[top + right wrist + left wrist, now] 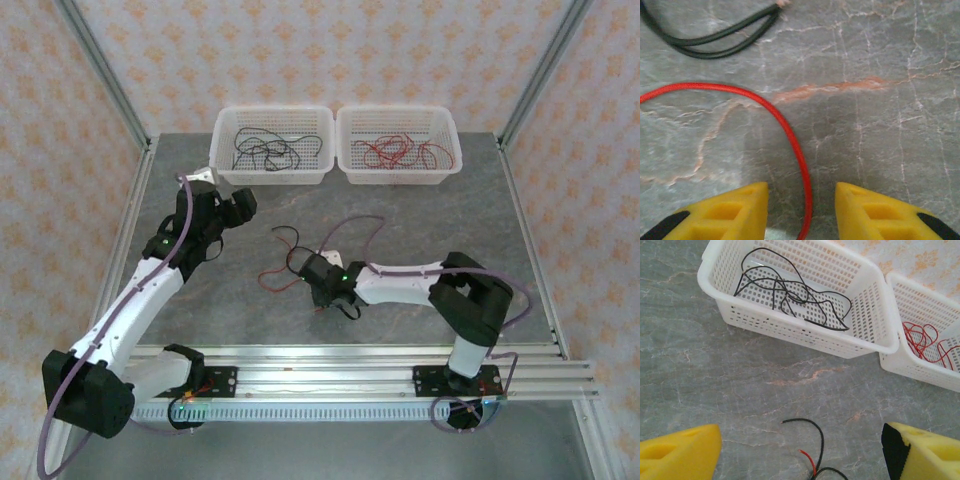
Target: Untangle the cables
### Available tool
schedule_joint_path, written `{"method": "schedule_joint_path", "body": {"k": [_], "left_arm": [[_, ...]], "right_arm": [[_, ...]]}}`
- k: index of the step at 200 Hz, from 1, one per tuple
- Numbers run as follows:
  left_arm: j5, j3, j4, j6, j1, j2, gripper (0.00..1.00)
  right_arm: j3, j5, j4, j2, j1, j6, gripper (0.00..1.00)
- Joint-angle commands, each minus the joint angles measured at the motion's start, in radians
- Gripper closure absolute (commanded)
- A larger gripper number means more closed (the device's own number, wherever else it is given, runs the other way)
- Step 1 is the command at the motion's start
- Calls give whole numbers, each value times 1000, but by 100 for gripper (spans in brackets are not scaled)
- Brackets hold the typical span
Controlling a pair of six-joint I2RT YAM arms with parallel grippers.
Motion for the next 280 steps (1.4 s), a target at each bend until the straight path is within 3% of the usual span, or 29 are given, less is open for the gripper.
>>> {"method": "schedule_joint_path", "body": {"k": [1, 74, 111, 170, 232, 280], "left_arm": [[-32, -7, -25, -10, -2, -37, 15], [-64, 3, -63, 5, -3, -64, 15], [-77, 2, -82, 1, -2, -79, 16], [-80, 8, -97, -2, -2, -98, 15], [-75, 11, -103, -2, -2, -112, 15], [-80, 6, -117, -10, -2, -131, 15]], "right_arm": [[37, 62, -35, 44, 6, 40, 63], [11, 47, -15, 128, 14, 95, 84], [-14, 69, -3, 138, 24, 118, 100], [-52, 136, 68, -50, 26, 70, 100], [-6, -28, -6, -285, 25, -174, 100], [91, -4, -73, -430, 26, -290, 100]]}}
